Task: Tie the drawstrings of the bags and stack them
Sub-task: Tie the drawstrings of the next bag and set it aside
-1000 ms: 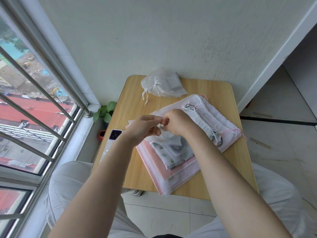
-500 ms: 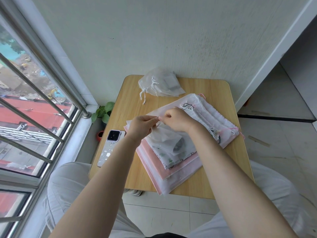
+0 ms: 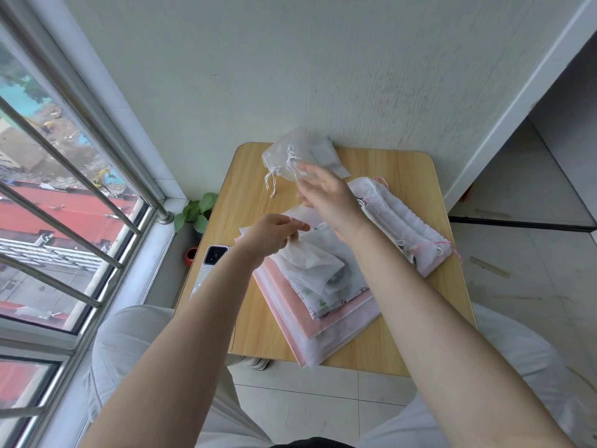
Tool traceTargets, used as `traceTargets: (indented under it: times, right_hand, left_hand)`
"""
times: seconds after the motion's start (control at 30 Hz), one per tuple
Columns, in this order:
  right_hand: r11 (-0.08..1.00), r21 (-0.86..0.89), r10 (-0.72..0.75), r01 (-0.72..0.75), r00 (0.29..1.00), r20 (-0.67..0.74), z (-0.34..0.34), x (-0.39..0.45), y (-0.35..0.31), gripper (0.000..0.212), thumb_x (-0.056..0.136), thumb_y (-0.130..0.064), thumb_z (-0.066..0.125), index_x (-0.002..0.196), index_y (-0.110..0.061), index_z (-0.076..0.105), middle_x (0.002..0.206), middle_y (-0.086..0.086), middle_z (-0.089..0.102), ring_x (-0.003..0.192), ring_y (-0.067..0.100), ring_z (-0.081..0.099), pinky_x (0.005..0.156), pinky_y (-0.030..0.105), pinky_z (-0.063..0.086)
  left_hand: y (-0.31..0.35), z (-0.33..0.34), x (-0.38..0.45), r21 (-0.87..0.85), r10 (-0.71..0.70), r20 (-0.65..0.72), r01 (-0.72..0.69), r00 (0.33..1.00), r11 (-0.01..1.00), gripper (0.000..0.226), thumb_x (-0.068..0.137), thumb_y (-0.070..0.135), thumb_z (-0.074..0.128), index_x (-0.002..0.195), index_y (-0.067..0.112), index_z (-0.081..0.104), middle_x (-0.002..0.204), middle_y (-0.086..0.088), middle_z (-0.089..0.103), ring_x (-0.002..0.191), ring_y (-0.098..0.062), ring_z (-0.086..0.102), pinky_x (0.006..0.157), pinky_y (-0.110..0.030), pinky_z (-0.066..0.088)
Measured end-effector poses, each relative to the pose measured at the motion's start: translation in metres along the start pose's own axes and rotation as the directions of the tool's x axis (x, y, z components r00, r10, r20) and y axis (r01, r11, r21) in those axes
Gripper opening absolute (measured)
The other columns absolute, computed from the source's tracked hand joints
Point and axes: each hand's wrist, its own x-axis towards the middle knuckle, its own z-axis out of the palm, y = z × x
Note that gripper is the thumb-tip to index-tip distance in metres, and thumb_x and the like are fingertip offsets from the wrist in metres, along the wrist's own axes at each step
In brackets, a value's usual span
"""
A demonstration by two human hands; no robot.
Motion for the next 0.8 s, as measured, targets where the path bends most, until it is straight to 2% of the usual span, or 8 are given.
traceTargets:
  times: [0.1,0.17,0.33,0.47,0.6,0.7,0.8]
  right_hand:
    - [0.978,-0.192,0.103,-0.084,0.991,0.091,-0.004,-0.01,0.016,0.013,0.086,-0.01,0.068,0.094,-0.017,0.075,0.092,-0.003,0.074,0.091,0.012,0.069,0.091,0.032,0.053]
    - [0.971,-0.227,0.103,-0.078,0.99,0.101,-0.002,-0.015,0.024,0.008,0.082,-0.013,0.074,0.082,-0.021,0.075,0.086,-0.004,0.075,0.09,0.014,0.07,0.09,0.032,0.054]
    - [0.921,-0.389,0.04,-0.01,0.997,0.071,-0.001,-0.013,0.033,0.011,0.078,-0.009,0.077,0.079,-0.018,0.071,0.079,-0.007,0.07,0.082,0.013,0.067,0.082,0.028,0.054]
    - [0.92,-0.391,0.067,-0.02,0.992,0.108,-0.008,-0.012,0.035,0.019,0.081,-0.005,0.075,0.074,-0.021,0.065,0.078,0.0,0.069,0.075,0.014,0.065,0.081,0.032,0.056]
    - [0.912,-0.392,0.204,-0.122,0.964,0.173,-0.021,-0.013,0.034,0.02,0.089,-0.002,0.064,0.079,-0.018,0.059,0.083,0.007,0.067,0.08,0.018,0.065,0.091,0.042,0.055]
    - [0.938,-0.308,0.225,-0.156,0.953,0.202,-0.018,-0.017,0.029,0.016,0.085,-0.006,0.067,0.086,-0.018,0.056,0.091,0.002,0.066,0.086,0.013,0.063,0.09,0.034,0.052]
    - [0.973,-0.189,0.173,-0.133,0.962,0.213,-0.01,-0.019,0.025,0.023,0.081,0.003,0.069,0.09,-0.012,0.054,0.085,0.002,0.068,0.077,0.012,0.065,0.078,0.026,0.053]
  left_hand:
    - [-0.001,-0.006,0.004,-0.184,-0.073,0.045,0.08,0.996,0.98,0.024,0.099,0.018,0.053,0.096,0.0,0.069,0.071,-0.002,0.054,0.048,-0.009,0.031,0.046,-0.021,0.021]
    - [0.0,-0.007,0.004,-0.259,-0.109,0.067,0.123,0.992,0.958,0.022,0.1,0.013,0.05,0.086,0.001,0.061,0.072,-0.005,0.055,0.047,-0.009,0.032,0.047,-0.022,0.018]
    - [0.001,-0.006,0.001,-0.331,-0.174,0.105,0.199,0.979,0.922,0.02,0.096,0.009,0.05,0.081,0.002,0.06,0.071,-0.008,0.057,0.045,-0.01,0.035,0.051,-0.026,0.017]
    - [-0.007,-0.007,0.001,-0.248,-0.121,0.133,0.151,0.984,0.957,0.021,0.098,0.014,0.052,0.085,0.002,0.062,0.073,-0.007,0.051,0.048,-0.009,0.034,0.048,-0.023,0.02]
    - [-0.011,-0.005,0.001,-0.201,-0.07,0.001,0.068,0.998,0.977,0.021,0.099,0.008,0.048,0.105,0.002,0.068,0.069,0.0,0.056,0.045,-0.008,0.033,0.044,-0.019,0.022]
    - [-0.007,0.002,-0.002,-0.16,-0.004,-0.016,0.001,1.0,0.987,0.015,0.099,0.004,0.05,0.105,0.001,0.064,0.067,-0.001,0.058,0.043,-0.007,0.034,0.041,-0.016,0.025]
    - [-0.004,0.008,-0.003,-0.121,0.053,-0.044,-0.058,0.998,0.991,0.003,0.096,0.005,0.055,0.096,0.007,0.056,0.061,0.001,0.057,0.045,-0.009,0.04,0.045,-0.016,0.032]
